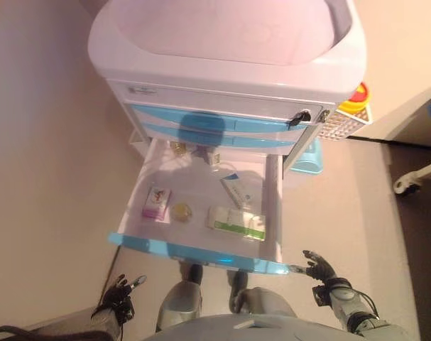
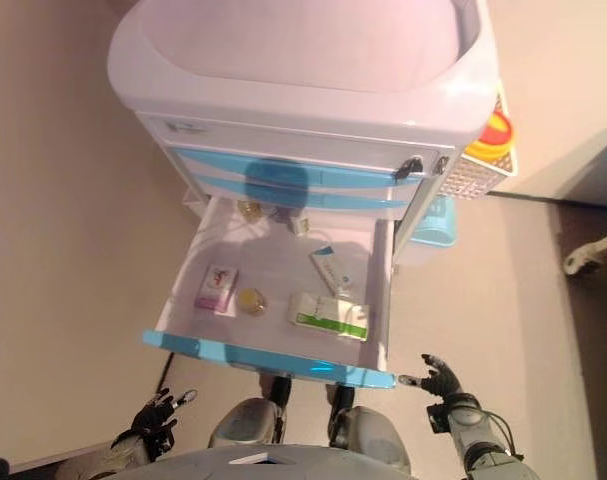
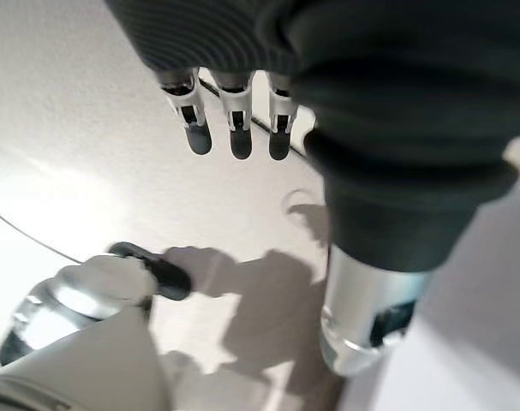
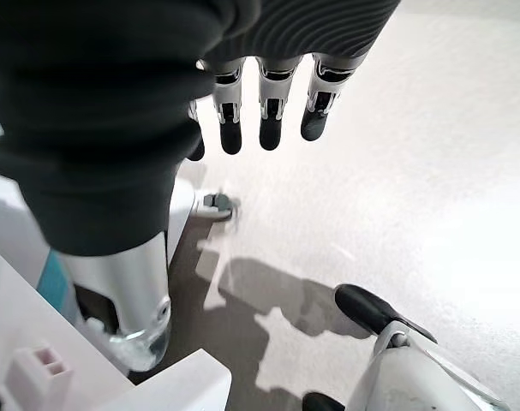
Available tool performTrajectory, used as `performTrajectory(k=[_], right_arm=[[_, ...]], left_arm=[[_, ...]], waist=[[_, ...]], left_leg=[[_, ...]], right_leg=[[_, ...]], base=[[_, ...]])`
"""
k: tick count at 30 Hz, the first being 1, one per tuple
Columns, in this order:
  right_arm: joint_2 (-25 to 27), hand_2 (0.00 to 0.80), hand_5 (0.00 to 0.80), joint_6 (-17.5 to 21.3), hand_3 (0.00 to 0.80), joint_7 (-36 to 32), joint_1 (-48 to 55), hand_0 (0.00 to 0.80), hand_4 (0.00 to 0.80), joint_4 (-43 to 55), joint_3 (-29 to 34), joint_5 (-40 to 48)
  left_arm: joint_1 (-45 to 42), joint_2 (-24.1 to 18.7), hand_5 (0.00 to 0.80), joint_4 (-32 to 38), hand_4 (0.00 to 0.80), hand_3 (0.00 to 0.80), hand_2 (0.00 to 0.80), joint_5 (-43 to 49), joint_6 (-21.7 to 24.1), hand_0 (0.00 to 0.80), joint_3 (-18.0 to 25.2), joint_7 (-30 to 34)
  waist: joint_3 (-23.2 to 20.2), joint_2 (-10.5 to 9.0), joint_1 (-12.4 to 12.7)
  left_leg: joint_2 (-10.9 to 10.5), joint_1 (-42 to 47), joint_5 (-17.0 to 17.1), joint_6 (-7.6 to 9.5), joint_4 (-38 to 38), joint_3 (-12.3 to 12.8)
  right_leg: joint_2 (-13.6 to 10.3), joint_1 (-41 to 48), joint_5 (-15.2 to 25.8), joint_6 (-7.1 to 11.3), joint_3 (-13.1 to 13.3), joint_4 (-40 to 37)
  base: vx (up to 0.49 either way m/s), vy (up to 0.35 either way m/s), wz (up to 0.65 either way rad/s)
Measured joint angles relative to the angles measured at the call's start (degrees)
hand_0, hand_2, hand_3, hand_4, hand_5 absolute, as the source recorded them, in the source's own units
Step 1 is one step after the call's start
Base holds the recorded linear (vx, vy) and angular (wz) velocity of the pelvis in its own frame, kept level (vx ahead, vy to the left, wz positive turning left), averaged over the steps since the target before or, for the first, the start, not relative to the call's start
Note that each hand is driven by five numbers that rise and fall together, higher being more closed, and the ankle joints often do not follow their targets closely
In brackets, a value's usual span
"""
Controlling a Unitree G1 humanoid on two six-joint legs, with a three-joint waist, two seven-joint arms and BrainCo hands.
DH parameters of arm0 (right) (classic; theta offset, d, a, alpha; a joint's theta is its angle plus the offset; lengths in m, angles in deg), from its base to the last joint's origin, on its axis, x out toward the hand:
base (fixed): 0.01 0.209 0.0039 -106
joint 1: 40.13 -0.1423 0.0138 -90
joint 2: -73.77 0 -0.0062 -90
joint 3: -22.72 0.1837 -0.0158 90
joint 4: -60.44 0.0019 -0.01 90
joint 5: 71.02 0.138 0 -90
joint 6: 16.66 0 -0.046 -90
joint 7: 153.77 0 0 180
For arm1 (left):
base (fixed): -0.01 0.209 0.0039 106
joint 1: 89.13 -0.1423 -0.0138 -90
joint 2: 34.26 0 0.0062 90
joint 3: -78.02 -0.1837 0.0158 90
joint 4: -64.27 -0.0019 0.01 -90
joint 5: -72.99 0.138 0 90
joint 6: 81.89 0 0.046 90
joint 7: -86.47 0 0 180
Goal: Open the drawer and pick up the medicine
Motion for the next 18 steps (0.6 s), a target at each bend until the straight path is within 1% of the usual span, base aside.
performTrajectory(k=[2, 3, 4, 6, 7, 9, 10, 11, 12, 13, 14, 16, 18], right_arm=[[-0.1, 0.0, 0.0, 0.3, 0.0, 4.2, 0.6, 0.0, 0.0, 1.7, 0.0, -0.1], [0.0, 0.0, 0.0, 0.3, 0.0, 6.9, 0.9, 0.0, 0.0, 2.7, 0.1, -0.1], [0.2, 0.0, 0.0, -0.2, 0.0, 9.6, 1.4, 0.0, 0.0, 4.9, 0.2, -0.1], [1.3, 0.0, 0.0, -2.2, 0.0, 16.7, 2.7, 0.0, 0.0, 13.4, 0.7, -0.1], [2.0, 0.0, 0.0, -2.4, 0.0, 19.3, 2.9, 0.0, 0.0, 16.7, 1.4, -0.1], [3.2, 0.0, 0.0, -3.9, 0.0, 23.8, 3.2, 0.0, 0.0, 23.1, 3.7, -1.5], [4.4, 0.0, 0.0, -4.5, 0.0, 25.8, 3.6, 0.0, 0.0, 28.2, 5.0, -2.8], [5.7, 0.0, 0.0, -4.6, 0.0, 27.9, 3.4, 0.0, 0.0, 32.8, 5.8, -4.5], [6.8, 0.0, 0.0, -4.5, 0.0, 29.4, 3.4, 0.0, 0.0, 36.7, 6.6, -6.2], [7.7, 0.0, 0.0, -4.3, 0.0, 31.3, 3.1, 0.0, 0.0, 40.6, 7.7, -8.6], [8.5, 0.0, 0.0, -4.5, 0.0, 32.3, 3.7, 0.0, 0.0, 45.8, 8.6, -11.1], [9.3, 0.0, 0.0, -4.1, 0.0, 34.2, 3.7, 0.0, 0.0, 54.1, 9.2, -16.6], [10.6, 0.0, 0.0, -2.9, 0.0, 34.8, 3.9, 0.0, 0.0, 59.9, 8.9, -21.3]], left_arm=[[1.3, -0.2, 0.0, 0.0, 0.0, 0.0, 0.0, 2.7, -1.9, 0.0, -0.9, -0.5], [1.5, -0.3, 0.0, 0.0, 0.0, 0.0, 0.0, 4.1, -2.2, 0.0, -1.1, -0.8], [1.4, -0.5, 0.0, 0.0, 0.0, 0.0, 0.0, 5.6, -2.5, 0.0, -1.4, -1.1], [0.7, -1.0, 0.0, 0.1, 0.0, 0.0, 0.0, 10.6, -3.6, 0.0, -3.4, -1.1], [0.4, -1.3, 0.0, 0.0, 0.0, 0.0, 0.0, 12.6, -4.0, 0.0, -4.1, -1.1], [-0.3, -1.4, 0.0, 0.1, 0.0, 0.0, 0.0, 16.1, -4.5, 0.0, -5.4, -0.9], [-1.0, -1.4, 0.0, 0.2, 0.0, 0.0, 0.0, 17.5, -4.6, 0.0, -6.3, -0.3], [-1.5, -1.4, 0.0, 0.2, 0.0, 0.0, 0.0, 18.4, -4.8, 0.0, -7.0, 0.4], [-2.0, -1.4, 0.0, 0.1, 0.0, 0.0, 0.0, 18.8, -4.9, 0.0, -7.3, 0.7], [-2.2, -1.6, 0.0, 0.2, 0.0, 0.0, 0.0, 18.8, -4.9, 0.0, -7.1, 0.9], [-2.3, -1.8, 0.0, 0.1, 0.0, 0.0, 0.0, 18.8, -4.9, 0.0, -6.7, 1.0], [-2.4, -2.1, 0.0, 0.1, 0.0, 0.0, 0.0, 18.7, -5.1, 0.0, -5.9, 1.0], [-2.3, -2.1, 0.0, 0.1, 0.0, 0.0, 0.0, 18.8, -5.7, 0.0, -5.5, 1.0]], waist=[[0.1, -0.36, -0.7], [0.2, -0.51, -1.5], [0.2, -0.54, -1.8], [0.5, -1.05, -3.1], [0.7, -1.27, -3.7], [1.4, -2.06, -4.8], [1.7, -2.4, -4.9], [2.0, -2.86, -5.7], [2.4, -3.29, -6.1], [2.8, -4.11, -6.6], [3.1, -4.54, -6.9], [3.8, -5.33, -7.7], [3.8, -5.53, -7.6]], left_leg=[[-0.2, 0.3, 0.1, 0.6, -0.5, 1.2], [-0.4, 0.6, 0.1, 0.88, -0.6, 1.6], [-0.4, 0.8, 0.0, 1.1, -0.6, 2.4], [-0.5, 0.8, -0.3, 1.62, -0.7, 4.4], [-0.6, 0.8, -0.3, 1.83, -0.8, 5.1], [-0.8, 1.4, -0.4, 2.23, -1.3, 6.6], [-1.0, 1.8, -0.2, 2.5, -1.9, 7.5], [-1.0, 2.0, -0.2, 2.92, -2.2, 8.6], [-1.0, 2.1, 0.1, 3.28, -2.7, 9.4], [-1.1, 2.1, 0.1, 3.3, -2.7, 10.0], [-1.2, 1.7, 0.1, 3.33, -2.7, 10.7], [-1.3, 1.6, 0.2, 3.73, -2.6, 11.8], [-1.4, 1.3, 0.1, 4.06, -2.4, 12.7]], right_leg=[[0.1, 0.6, 1.2, 0.62, 1.0, -1.4], [0.2, 1.0, 2.2, 0.63, 1.4, -2.3], [0.2, 1.1, 2.7, 0.87, 2.1, -2.8], [0.3, 1.2, 4.4, 1.34, 3.9, -4.5], [0.3, 1.5, 5.0, 1.59, 4.5, -5.3], [0.3, 1.8, 6.2, 2.05, 5.9, -6.4], [0.3, 1.8, 6.8, 2.67, 7.0, -7.0], [0.2, 1.6, 7.4, 3.42, 7.6, -7.4], [0.1, 1.4, 7.7, 4.08, 8.2, -7.7], [-0.1, 1.3, 7.9, 4.3, 8.8, -8.2], [-0.2, 0.7, 8.2, 4.8, 9.7, -8.2], [-0.6, 0.3, 8.5, 5.26, 9.8, -8.8], [-1.1, -0.1, 8.5, 5.26, 9.6, -9.1]], base=[[0.015, 0.015, -0.29], [0.003, -0.001, -0.28], [-0.006, -0.002, -0.37], [-0.018, 0.012, -0.48], [-0.029, 0.041, -0.4], [-0.028, 0.052, -0.39], [-0.029, 0.047, -0.51], [-0.032, 0.035, -0.5], [-0.046, 0.025, -0.4], [-0.056, 0.01, -0.36], [-0.06, 0.003, -0.33], [-0.049, -0.014, -0.28], [-0.049, -0.02, -0.21]])
